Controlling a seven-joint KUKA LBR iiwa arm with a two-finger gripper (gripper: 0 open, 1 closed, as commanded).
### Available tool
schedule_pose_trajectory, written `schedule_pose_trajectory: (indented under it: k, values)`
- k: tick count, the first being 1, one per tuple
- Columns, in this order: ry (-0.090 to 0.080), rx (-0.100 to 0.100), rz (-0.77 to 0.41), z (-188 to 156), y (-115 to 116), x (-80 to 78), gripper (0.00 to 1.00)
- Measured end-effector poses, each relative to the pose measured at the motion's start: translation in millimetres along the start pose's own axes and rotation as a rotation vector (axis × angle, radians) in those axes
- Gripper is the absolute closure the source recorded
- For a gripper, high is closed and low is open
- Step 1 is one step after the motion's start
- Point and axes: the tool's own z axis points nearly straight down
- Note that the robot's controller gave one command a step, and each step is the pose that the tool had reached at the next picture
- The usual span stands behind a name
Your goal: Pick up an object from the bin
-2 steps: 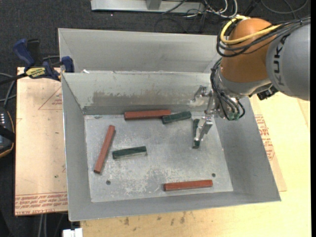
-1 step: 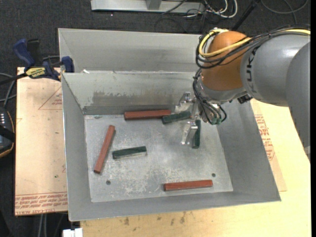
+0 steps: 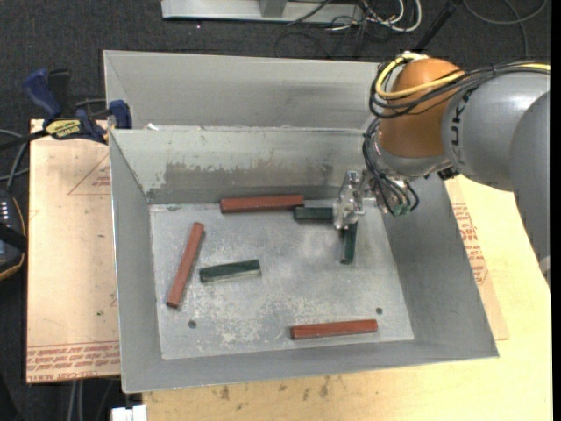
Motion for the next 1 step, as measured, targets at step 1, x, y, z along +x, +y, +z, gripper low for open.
schedule_pose_trajectory:
  k: [1]
  values:
    - [0.036,0.0,-0.003,4.8,-0.4,7.4,0.0]
